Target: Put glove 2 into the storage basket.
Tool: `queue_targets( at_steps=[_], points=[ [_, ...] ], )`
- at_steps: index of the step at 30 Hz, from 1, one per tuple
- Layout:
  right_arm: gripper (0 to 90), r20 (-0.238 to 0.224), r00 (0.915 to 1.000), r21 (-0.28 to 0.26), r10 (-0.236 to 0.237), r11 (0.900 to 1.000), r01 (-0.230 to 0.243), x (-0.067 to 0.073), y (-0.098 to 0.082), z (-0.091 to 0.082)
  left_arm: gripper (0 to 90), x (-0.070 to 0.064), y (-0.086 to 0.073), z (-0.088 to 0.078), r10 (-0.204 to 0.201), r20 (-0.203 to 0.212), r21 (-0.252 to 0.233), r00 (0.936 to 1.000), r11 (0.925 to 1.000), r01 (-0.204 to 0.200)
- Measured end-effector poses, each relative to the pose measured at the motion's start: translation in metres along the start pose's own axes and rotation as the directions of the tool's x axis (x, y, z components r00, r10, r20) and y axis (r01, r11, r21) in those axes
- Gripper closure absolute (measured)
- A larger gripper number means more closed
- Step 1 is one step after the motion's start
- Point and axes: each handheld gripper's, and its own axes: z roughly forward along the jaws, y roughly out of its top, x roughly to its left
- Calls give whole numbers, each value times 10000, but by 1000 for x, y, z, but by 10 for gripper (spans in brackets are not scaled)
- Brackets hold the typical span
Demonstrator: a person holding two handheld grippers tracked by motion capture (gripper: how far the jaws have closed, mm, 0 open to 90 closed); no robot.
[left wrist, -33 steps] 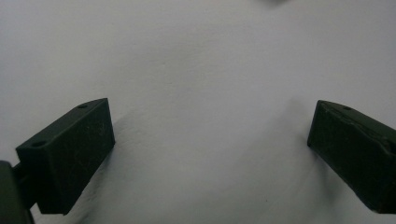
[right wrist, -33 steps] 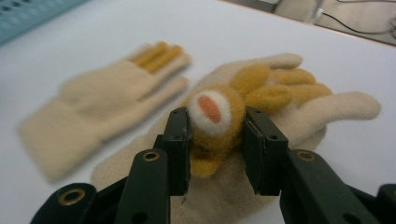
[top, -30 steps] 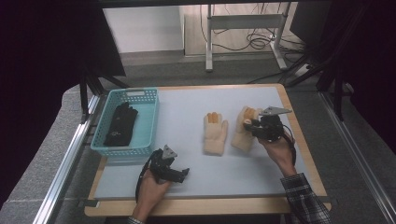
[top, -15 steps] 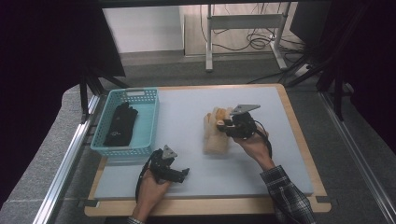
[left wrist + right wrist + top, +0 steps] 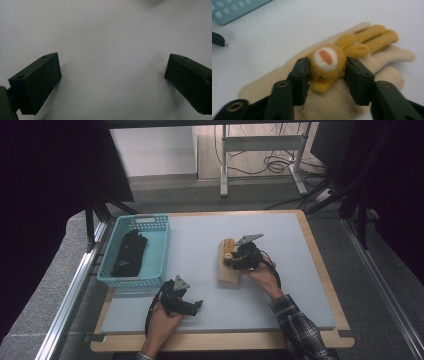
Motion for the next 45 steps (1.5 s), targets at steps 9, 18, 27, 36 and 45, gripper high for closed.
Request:
queue_targets(
  at_steps=[9,18,27,36,45],
  points=[
    [671,494,9980,-303,390,9988,-376,-17,-8,-35,8,0,0,0,-40,0,-33,10000,10000,40],
    [863,98,9994,425,345,9985,-349,-8,-48,-34,8,0,0,0,-45,-4,-36,10000,10000,45],
    [869,-141,9999,466,61,9989,-55,10,-57,-21,8,0,0,0,-48,-7,-35,10000,10000,48],
    [870,-445,9988,328,-222,9992,237,29,-44,-4,9,0,0,0,-39,-8,-32,10000,10000,39],
    [869,-475,9976,172,-500,9986,509,46,-33,15,9,0,0,0,-43,-7,-29,10000,10000,43]
  ],
)
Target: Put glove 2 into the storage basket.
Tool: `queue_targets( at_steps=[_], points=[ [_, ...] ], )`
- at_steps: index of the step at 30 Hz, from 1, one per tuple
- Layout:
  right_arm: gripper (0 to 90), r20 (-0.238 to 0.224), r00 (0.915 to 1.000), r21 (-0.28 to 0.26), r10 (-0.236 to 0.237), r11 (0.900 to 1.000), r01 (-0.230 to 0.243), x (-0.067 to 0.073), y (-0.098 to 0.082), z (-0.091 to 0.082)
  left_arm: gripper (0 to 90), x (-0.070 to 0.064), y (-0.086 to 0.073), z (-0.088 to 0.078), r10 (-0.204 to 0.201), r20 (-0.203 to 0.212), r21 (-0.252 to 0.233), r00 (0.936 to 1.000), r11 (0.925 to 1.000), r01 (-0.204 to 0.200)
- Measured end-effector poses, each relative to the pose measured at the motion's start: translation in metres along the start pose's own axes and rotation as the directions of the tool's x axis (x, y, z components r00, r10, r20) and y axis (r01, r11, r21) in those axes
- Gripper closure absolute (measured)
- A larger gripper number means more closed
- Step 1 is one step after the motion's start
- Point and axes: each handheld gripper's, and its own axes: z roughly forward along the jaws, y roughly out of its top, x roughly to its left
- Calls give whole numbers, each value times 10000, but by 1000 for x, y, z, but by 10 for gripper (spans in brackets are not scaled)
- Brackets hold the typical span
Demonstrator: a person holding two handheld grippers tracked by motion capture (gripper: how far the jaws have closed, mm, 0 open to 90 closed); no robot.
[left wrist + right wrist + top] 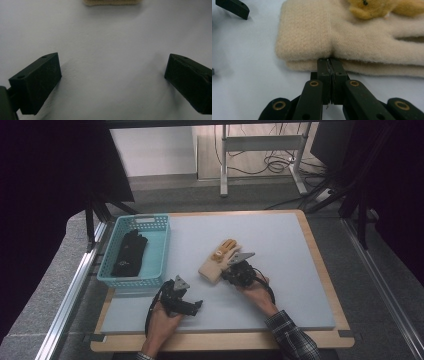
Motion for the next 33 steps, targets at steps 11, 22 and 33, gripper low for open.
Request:
queue_targets(
  at_steps=[11,22,33],
  points=[
    [732,248,9997,-198,43,9998,-38,-3,-2,-14,8,0,0,0,-28,-14,7,10000,10000,28],
    [487,685,9974,-387,237,9990,-211,-12,-13,-35,8,0,0,0,-27,-14,7,10000,10000,27],
    [314,979,9941,-519,473,9978,-423,-21,-23,-61,8,0,0,0,2,-11,7,10000,10000,-2]
  ],
)
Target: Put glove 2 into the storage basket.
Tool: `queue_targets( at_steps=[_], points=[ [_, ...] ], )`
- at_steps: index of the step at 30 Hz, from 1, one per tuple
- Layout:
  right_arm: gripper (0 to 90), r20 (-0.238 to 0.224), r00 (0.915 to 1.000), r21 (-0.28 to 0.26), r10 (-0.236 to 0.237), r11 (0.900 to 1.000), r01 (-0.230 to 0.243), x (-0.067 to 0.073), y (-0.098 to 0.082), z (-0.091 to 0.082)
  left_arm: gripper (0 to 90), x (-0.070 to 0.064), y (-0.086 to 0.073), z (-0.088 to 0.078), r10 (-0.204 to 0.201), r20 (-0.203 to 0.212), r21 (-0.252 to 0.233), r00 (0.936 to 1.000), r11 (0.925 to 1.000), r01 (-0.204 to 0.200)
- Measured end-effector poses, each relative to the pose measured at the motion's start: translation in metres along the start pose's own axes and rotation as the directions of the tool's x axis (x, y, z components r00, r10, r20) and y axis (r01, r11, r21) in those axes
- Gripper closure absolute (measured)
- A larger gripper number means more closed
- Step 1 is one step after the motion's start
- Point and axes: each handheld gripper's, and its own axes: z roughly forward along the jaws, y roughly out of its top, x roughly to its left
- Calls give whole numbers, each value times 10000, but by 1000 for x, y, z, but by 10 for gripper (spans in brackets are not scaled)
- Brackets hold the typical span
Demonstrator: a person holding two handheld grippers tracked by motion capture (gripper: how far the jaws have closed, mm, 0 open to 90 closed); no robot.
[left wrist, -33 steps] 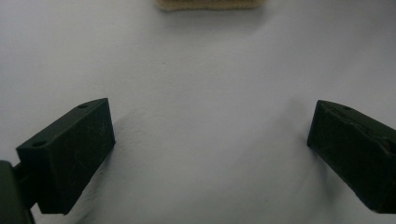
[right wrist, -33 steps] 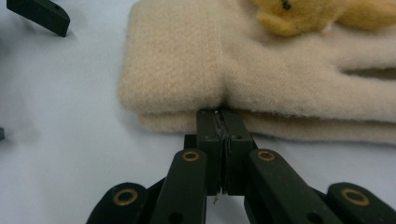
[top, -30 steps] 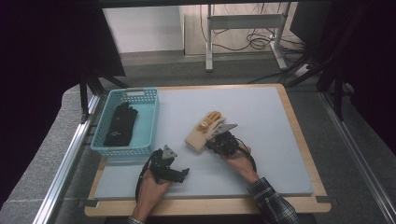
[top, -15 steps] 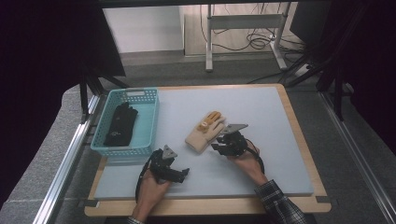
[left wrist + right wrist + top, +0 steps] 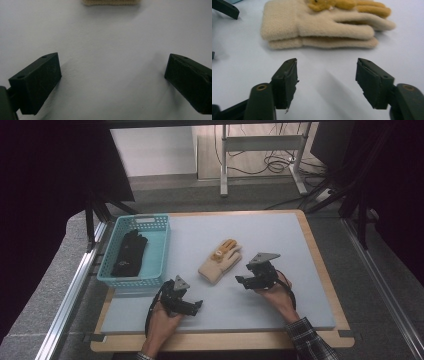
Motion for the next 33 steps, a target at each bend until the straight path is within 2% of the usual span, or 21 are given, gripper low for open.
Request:
queue_targets(
  at_steps=[17,22,33],
  points=[
    [187,690,9961,-29,546,9985,-545,-21,-32,-35,8,0,0,0,-60,-9,-17,10000,10000,60],
    [161,826,9943,-11,678,9977,-679,-25,-40,-41,8,0,0,0,-62,-10,-18,10000,10000,62],
    [112,1391,9852,510,999,9929,-1079,-36,-73,-46,9,0,0,0,-26,3,14,10000,10000,26]
  ],
)
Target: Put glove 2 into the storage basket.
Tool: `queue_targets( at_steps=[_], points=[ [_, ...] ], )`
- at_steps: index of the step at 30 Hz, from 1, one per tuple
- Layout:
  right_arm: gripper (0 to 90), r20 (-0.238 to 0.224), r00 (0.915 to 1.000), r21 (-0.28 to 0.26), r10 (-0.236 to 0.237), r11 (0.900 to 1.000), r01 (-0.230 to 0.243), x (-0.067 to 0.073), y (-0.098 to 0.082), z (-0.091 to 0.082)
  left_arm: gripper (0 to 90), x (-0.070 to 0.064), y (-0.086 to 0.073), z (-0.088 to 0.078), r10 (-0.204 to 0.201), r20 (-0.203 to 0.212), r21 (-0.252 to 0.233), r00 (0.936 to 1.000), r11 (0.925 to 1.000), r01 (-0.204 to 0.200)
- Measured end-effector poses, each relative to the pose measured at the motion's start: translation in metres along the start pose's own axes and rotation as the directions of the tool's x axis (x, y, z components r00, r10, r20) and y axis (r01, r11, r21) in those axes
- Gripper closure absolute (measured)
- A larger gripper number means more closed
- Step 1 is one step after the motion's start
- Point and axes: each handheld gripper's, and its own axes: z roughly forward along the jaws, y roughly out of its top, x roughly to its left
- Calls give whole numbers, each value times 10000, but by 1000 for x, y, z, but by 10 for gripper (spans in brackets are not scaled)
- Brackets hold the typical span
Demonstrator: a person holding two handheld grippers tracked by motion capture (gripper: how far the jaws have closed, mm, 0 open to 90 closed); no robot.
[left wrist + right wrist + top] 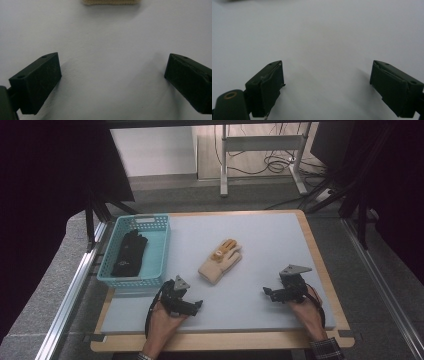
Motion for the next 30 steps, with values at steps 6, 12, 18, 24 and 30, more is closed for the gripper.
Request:
queue_targets(
  at_steps=[6,12,18,24,30],
  points=[
    [101,194,9997,43,-139,9999,139,2,-1,0,8,0,0,0,-18,13,34,10000,10000,18],
    [98,217,9997,26,-108,9999,107,2,-2,0,5,0,1,0,-40,23,46,10000,10000,40],
    [97,231,9997,9,-99,10000,99,2,-2,0,6,0,2,0,13,42,92,10000,10000,-14],
    [98,232,9997,8,-92,10000,92,2,-2,0,35,8,13,-5,-454,439,-42,9980,9990,456],
    [98,230,9997,-2,-92,10000,92,2,-3,0,34,12,39,-5,-405,649,-232,9971,9988,421]
  ],
)
